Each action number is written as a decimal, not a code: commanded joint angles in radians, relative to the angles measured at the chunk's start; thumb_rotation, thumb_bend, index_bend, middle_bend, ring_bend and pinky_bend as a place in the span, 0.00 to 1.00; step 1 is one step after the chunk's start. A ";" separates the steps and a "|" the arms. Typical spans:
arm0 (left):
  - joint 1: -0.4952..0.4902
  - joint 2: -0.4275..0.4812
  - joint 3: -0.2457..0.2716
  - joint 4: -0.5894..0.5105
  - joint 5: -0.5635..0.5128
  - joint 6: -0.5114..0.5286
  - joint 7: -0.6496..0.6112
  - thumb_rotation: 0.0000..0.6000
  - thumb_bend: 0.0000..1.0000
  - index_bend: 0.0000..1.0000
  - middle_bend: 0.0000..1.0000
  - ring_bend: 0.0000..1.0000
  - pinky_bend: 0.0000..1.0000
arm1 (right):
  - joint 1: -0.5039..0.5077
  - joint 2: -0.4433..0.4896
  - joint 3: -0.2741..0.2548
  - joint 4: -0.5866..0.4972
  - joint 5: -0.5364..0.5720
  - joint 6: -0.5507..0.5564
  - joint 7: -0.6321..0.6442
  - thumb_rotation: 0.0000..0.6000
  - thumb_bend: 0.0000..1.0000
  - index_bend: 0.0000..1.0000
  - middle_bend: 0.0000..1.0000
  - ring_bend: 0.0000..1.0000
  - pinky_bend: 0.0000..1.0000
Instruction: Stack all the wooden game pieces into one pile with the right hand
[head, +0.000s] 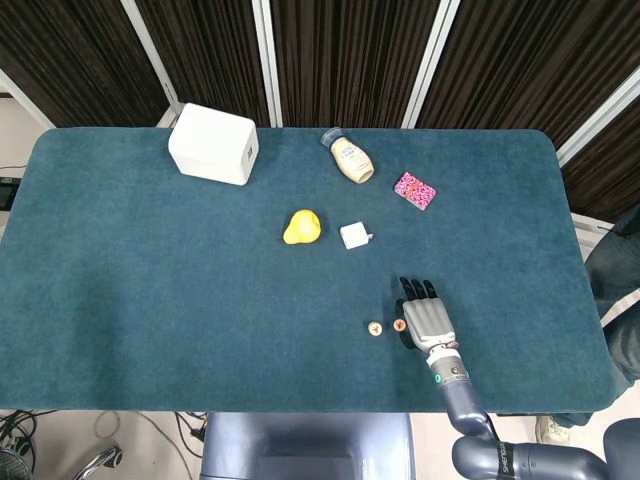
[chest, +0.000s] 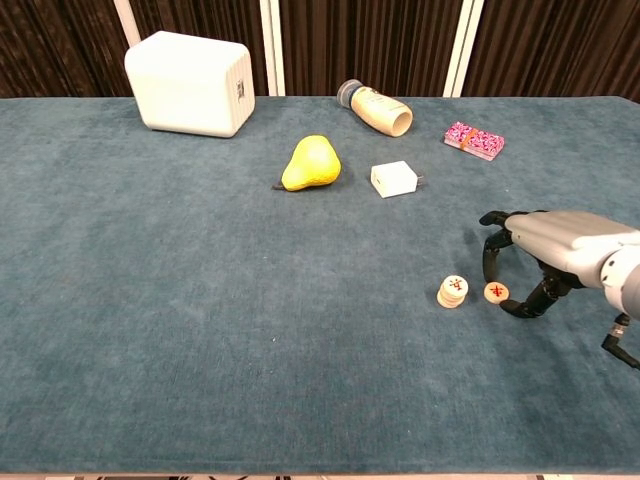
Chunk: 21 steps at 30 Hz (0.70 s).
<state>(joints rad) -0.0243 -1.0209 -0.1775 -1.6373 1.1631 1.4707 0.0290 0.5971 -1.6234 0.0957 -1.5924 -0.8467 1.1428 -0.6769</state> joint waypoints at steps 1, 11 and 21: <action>0.000 0.000 0.000 -0.001 0.000 0.000 0.000 1.00 0.09 0.00 0.00 0.00 0.08 | 0.001 -0.003 0.004 0.004 0.003 0.001 -0.001 1.00 0.40 0.47 0.00 0.00 0.00; 0.000 0.000 0.001 -0.001 0.001 -0.001 0.001 1.00 0.09 0.00 0.00 0.00 0.08 | 0.002 -0.009 0.010 0.008 0.004 0.001 0.000 1.00 0.42 0.51 0.00 0.00 0.00; 0.000 0.001 0.000 -0.001 -0.001 -0.001 0.002 1.00 0.09 0.00 0.00 0.00 0.08 | 0.005 0.000 0.018 -0.009 -0.009 0.009 0.000 1.00 0.42 0.52 0.00 0.00 0.00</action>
<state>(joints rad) -0.0242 -1.0202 -0.1774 -1.6382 1.1616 1.4694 0.0307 0.6012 -1.6256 0.1126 -1.6000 -0.8537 1.1505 -0.6769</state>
